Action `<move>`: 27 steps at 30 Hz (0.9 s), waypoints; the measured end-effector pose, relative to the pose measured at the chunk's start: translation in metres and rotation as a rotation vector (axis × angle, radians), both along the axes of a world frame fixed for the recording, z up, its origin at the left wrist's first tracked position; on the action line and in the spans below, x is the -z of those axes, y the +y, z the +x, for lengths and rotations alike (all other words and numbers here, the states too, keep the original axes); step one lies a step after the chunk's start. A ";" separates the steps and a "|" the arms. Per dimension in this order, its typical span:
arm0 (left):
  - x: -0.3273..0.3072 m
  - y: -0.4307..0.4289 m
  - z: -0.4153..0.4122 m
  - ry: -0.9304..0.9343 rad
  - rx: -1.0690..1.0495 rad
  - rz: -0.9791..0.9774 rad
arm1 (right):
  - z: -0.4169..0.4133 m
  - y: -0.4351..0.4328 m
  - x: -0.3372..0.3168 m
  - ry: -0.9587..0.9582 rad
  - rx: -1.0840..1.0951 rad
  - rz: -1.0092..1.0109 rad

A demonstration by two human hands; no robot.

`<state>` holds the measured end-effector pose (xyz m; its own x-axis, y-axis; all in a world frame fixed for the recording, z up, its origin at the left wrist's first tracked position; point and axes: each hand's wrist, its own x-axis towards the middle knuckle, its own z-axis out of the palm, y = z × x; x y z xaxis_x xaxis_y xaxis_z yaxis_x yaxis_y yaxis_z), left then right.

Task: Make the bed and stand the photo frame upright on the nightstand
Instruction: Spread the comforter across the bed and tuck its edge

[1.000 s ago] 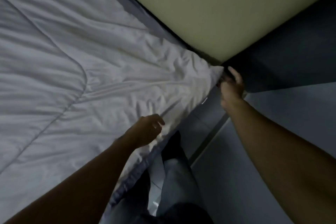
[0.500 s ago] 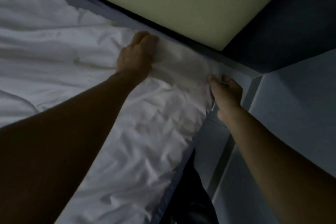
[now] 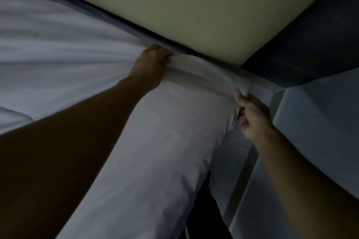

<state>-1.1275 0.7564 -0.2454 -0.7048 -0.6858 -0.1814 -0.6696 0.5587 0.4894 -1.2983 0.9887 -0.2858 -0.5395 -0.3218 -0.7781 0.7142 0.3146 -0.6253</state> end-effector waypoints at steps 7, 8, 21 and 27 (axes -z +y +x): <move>-0.021 -0.069 0.011 -0.167 -0.207 -0.116 | -0.005 -0.003 -0.009 0.149 -0.082 0.052; -0.019 -0.077 0.017 -0.292 -0.182 -0.128 | -0.006 -0.004 -0.010 0.153 -0.101 0.059; -0.004 -0.097 0.028 -0.093 -0.220 -0.165 | -0.015 -0.007 0.004 0.336 -0.090 0.131; -0.006 -0.071 0.032 -0.042 -0.198 -0.049 | 0.005 -0.007 0.006 0.301 0.148 0.160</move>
<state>-1.0950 0.6853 -0.2390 -0.5478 -0.8191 -0.1705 -0.7880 0.4367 0.4341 -1.2932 0.9816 -0.2914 -0.7832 -0.1107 -0.6118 0.5509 0.3327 -0.7654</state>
